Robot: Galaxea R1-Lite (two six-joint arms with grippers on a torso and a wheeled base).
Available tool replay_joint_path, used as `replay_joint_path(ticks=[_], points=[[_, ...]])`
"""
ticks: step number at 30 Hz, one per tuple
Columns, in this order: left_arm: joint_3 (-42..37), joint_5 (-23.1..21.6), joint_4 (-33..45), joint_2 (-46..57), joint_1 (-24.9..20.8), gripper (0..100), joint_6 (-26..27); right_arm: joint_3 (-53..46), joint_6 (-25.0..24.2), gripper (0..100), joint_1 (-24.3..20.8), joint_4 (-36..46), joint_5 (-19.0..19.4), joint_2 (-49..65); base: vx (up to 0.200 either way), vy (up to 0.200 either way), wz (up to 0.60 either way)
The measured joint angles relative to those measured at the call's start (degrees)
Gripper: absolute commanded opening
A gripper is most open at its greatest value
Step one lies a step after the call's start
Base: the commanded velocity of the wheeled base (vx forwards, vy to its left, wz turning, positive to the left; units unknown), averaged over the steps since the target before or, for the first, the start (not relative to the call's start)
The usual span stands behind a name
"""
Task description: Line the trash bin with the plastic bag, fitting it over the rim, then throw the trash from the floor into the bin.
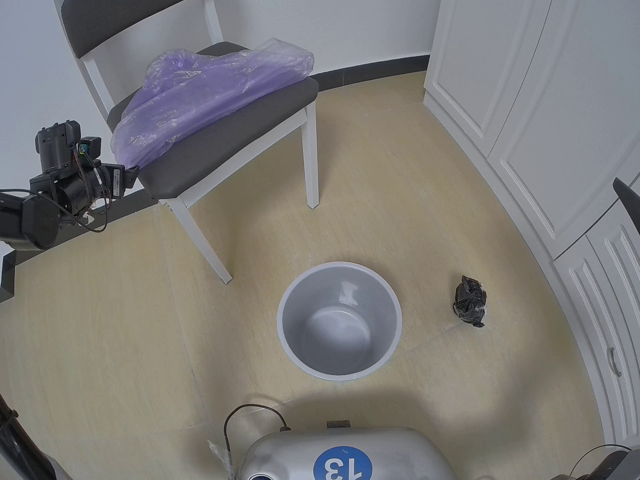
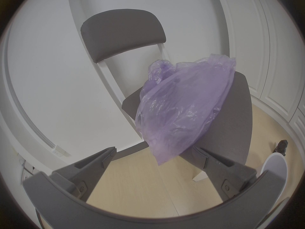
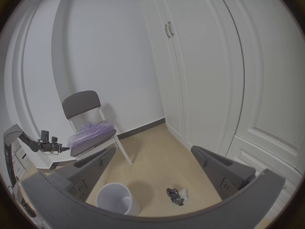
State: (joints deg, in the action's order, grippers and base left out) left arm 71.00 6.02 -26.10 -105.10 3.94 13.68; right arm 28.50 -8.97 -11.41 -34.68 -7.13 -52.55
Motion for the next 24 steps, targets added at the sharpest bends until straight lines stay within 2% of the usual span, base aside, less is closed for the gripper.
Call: replay_joint_path(ticks=[8, 9, 13, 18, 24], points=[[1.72, -0.23, 0.00, -0.77, 0.46, 100, -0.99, -0.11, 0.00, 100, 0.00, -0.02, 0.02, -0.11, 0.000, 0.000, 0.00], [1.83, -0.30, -0.12, -0.94, 0.57, 0, -1.01, -0.15, 0.00, 100, 0.00, 0.00, 0.02, -0.12, 0.000, 0.000, 0.00], [2.32, -0.41, -0.52, -1.49, 0.66, 0, -1.52, -0.26, 0.00, 100, 0.00, 0.00, 0.02, -0.17, 0.000, 0.000, 0.00], [3.19, -1.16, -0.69, -1.71, 0.33, 0, -4.60, -0.23, -1.21, 100, 0.06, 0.06, -0.77, -1.11, 0.000, 0.000, 0.00], [3.47, -3.78, -0.28, -0.88, -0.17, 0, -7.88, 0.02, -4.66, 100, -0.49, -4.38, -5.81, -5.96, 0.000, 0.000, 0.00]])
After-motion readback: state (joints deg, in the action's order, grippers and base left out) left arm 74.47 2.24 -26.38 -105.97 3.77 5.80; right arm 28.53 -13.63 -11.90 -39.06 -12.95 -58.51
